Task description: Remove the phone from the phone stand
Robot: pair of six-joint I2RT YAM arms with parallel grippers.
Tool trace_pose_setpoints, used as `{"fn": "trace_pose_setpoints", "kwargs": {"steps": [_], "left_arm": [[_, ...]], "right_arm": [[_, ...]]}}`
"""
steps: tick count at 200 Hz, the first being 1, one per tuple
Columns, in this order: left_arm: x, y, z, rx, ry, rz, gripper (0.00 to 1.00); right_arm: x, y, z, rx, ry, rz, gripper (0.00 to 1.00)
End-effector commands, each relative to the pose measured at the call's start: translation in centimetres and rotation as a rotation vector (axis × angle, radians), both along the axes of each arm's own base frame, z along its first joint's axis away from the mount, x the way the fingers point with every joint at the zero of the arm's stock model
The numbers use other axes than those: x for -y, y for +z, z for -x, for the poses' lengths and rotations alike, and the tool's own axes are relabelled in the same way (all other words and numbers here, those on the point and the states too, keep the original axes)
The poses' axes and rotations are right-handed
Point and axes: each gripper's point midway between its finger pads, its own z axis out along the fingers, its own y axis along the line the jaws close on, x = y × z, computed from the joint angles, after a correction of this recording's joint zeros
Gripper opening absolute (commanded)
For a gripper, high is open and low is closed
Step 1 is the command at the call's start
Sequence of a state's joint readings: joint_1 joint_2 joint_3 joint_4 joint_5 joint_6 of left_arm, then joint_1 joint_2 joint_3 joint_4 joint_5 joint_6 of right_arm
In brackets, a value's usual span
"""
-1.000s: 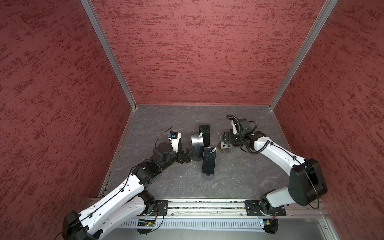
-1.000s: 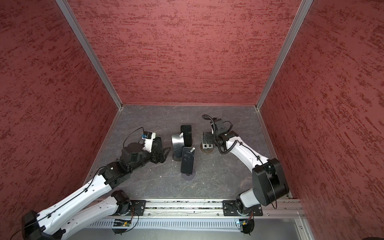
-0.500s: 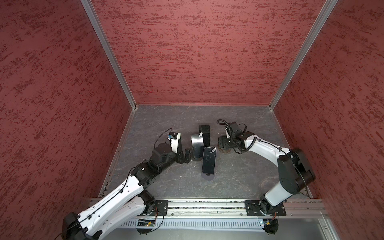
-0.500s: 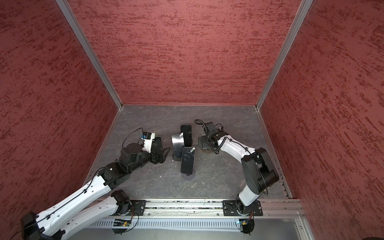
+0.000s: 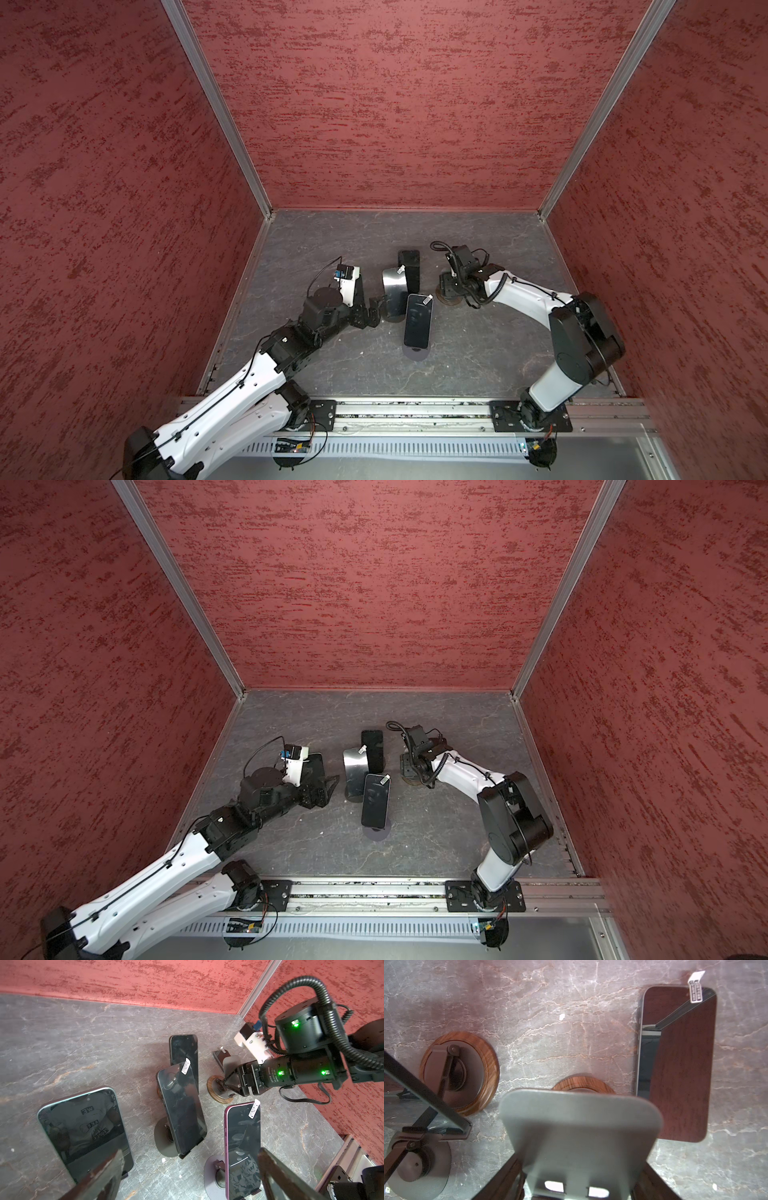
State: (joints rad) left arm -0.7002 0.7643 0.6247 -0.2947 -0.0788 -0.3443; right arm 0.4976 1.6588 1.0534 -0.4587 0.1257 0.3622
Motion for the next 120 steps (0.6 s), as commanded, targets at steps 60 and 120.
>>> {"fn": "trace_pose_setpoints", "kwargs": {"steps": [60,120], "left_arm": [[-0.5,1.6,-0.5,-0.073,0.08,0.041,0.99],[1.8,0.4,-1.0,-0.11,0.021,0.023,0.99]], "right_arm": [[-1.3,1.4,-0.6,0.061,0.042,-0.031,0.51],[-2.0,2.5,0.2,0.071,0.068,-0.075,0.51]]}}
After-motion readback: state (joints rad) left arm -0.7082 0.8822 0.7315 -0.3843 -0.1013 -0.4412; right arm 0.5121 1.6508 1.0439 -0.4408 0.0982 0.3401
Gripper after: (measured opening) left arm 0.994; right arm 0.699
